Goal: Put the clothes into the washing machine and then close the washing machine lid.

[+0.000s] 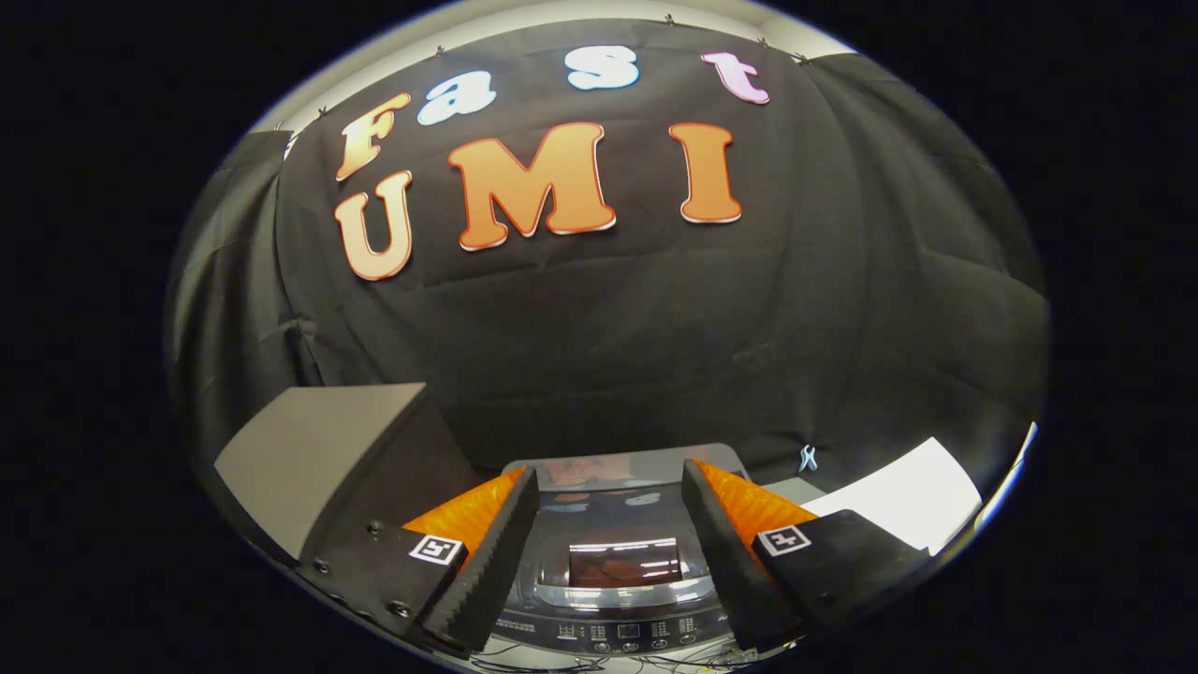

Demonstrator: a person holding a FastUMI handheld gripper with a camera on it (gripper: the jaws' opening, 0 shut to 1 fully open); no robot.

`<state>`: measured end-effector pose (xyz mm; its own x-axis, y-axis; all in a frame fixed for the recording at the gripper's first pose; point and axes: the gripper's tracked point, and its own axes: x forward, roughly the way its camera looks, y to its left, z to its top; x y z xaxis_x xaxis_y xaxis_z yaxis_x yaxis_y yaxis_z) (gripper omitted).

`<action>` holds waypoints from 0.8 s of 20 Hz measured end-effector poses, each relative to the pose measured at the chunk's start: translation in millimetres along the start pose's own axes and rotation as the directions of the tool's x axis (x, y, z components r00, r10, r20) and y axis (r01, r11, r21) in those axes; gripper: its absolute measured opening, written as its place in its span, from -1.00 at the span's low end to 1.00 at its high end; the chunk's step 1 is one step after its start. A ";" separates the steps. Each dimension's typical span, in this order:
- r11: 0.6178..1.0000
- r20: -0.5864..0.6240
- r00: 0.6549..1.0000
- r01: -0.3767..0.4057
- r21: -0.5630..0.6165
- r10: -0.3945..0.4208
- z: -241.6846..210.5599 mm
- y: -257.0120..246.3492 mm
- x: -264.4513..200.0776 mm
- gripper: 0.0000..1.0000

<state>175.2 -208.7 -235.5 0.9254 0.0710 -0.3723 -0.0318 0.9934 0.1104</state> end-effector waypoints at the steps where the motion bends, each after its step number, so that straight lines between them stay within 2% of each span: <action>1: 1.000 0.026 1.000 -0.001 0.003 0.001 13.5 1.6 -11.9 0.97; 9: 1.000 0.227 0.974 0.006 0.005 -0.007 87.0 16.7 -106.4 0.95; 16: 0.999 0.311 0.950 -0.015 0.039 0.002 94.2 28.9 -148.5 0.95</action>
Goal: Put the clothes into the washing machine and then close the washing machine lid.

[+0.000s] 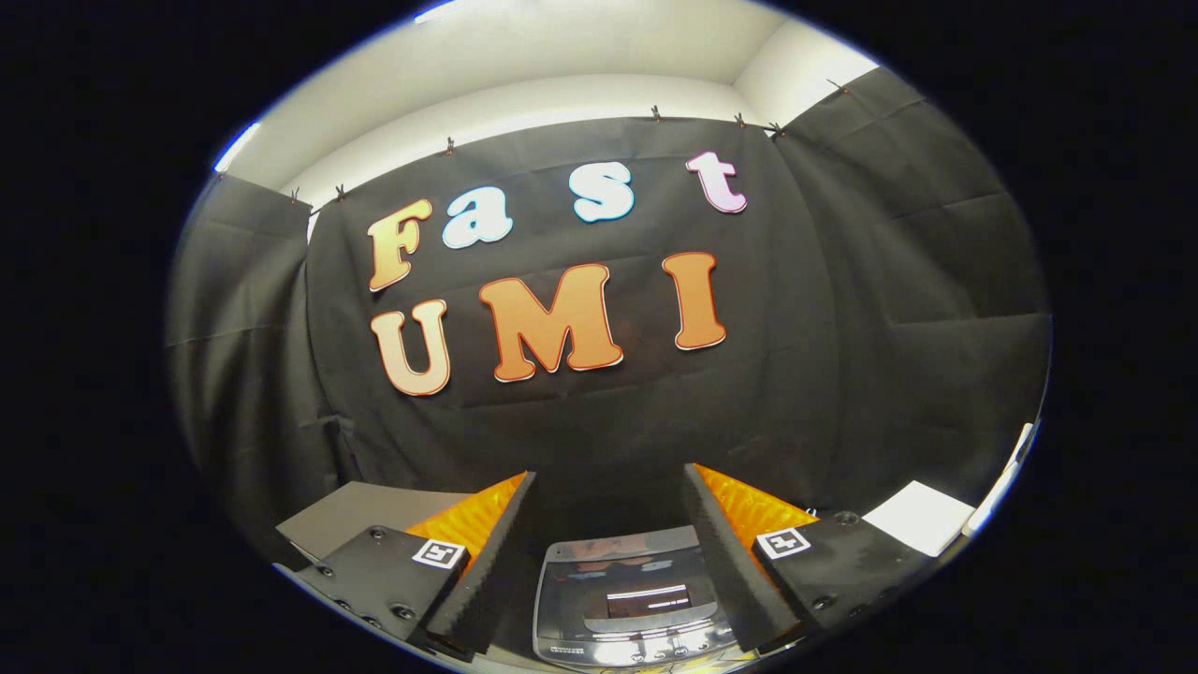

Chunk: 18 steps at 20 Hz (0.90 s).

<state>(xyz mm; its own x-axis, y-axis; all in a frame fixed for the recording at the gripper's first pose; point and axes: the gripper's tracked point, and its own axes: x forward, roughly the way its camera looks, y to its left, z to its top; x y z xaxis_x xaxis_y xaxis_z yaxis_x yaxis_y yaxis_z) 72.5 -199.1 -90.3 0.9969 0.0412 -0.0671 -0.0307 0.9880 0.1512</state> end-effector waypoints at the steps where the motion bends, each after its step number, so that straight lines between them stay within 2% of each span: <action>1: 1.000 0.001 1.000 0.004 0.009 -0.004 0.2 1.2 -4.2 0.95; 5: 1.000 0.024 1.000 0.006 0.011 -0.006 8.9 10.0 -22.7 0.95; 7: 0.999 0.041 0.999 0.017 -0.048 -0.015 15.8 12.8 -31.2 0.95; 9: 1.000 0.053 0.999 0.001 -0.013 -0.001 19.8 22.3 -37.0 0.95; 18: 1.000 0.073 0.997 0.020 -0.004 -0.020 23.0 21.7 -52.9 0.95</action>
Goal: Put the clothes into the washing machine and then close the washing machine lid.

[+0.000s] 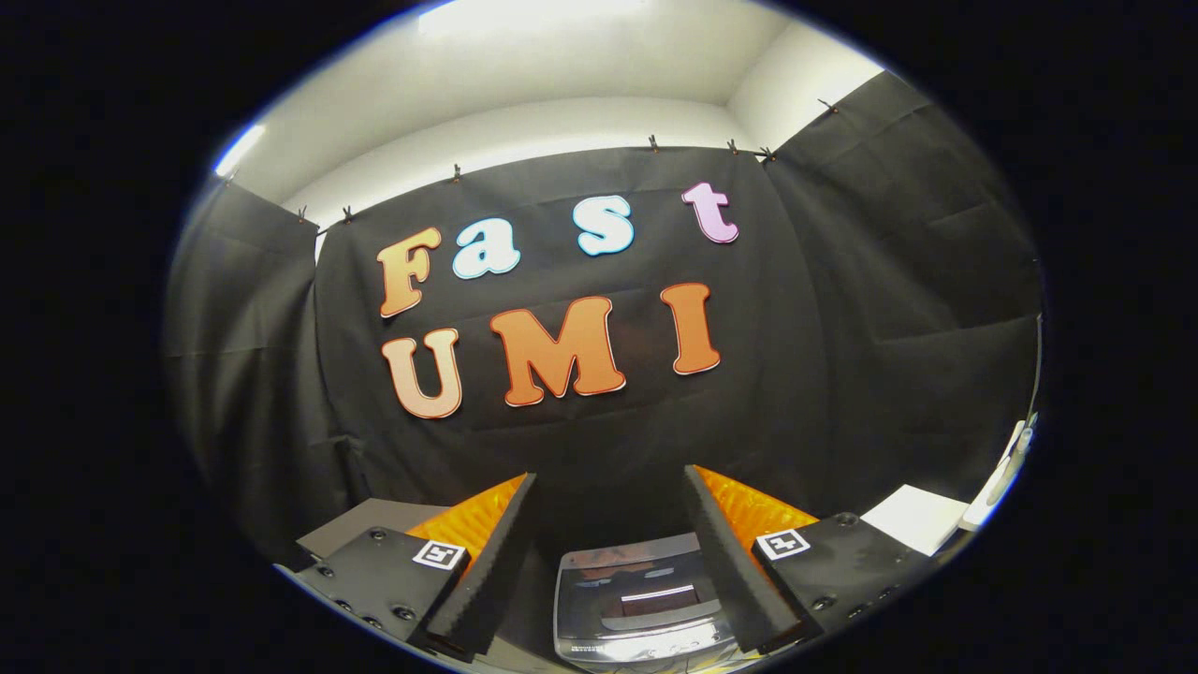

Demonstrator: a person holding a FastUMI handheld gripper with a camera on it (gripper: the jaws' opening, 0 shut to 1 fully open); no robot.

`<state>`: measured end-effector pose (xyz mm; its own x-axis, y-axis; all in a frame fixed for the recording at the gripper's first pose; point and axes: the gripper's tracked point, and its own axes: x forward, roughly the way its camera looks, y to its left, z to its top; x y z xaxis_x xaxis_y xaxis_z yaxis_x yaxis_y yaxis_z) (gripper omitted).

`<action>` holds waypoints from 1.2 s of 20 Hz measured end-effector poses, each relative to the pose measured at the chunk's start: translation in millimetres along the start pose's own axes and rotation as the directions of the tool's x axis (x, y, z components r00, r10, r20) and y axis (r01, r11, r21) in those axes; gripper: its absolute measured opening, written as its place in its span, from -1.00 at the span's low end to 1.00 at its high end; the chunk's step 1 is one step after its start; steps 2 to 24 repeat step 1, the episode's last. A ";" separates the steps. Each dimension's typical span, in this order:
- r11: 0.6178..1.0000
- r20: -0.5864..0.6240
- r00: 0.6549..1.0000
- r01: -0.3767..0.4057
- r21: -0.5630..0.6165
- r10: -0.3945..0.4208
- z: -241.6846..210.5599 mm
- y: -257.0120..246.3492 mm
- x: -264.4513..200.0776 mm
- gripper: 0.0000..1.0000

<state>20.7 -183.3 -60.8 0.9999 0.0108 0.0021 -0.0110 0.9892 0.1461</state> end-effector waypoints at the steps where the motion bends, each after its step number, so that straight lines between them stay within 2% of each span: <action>1: 1.000 0.001 1.000 -0.003 -0.006 0.003 0.0 1.0 0.3 0.95; 24: 1.000 0.001 1.000 -0.003 -0.006 0.003 0.0 1.0 0.3 0.95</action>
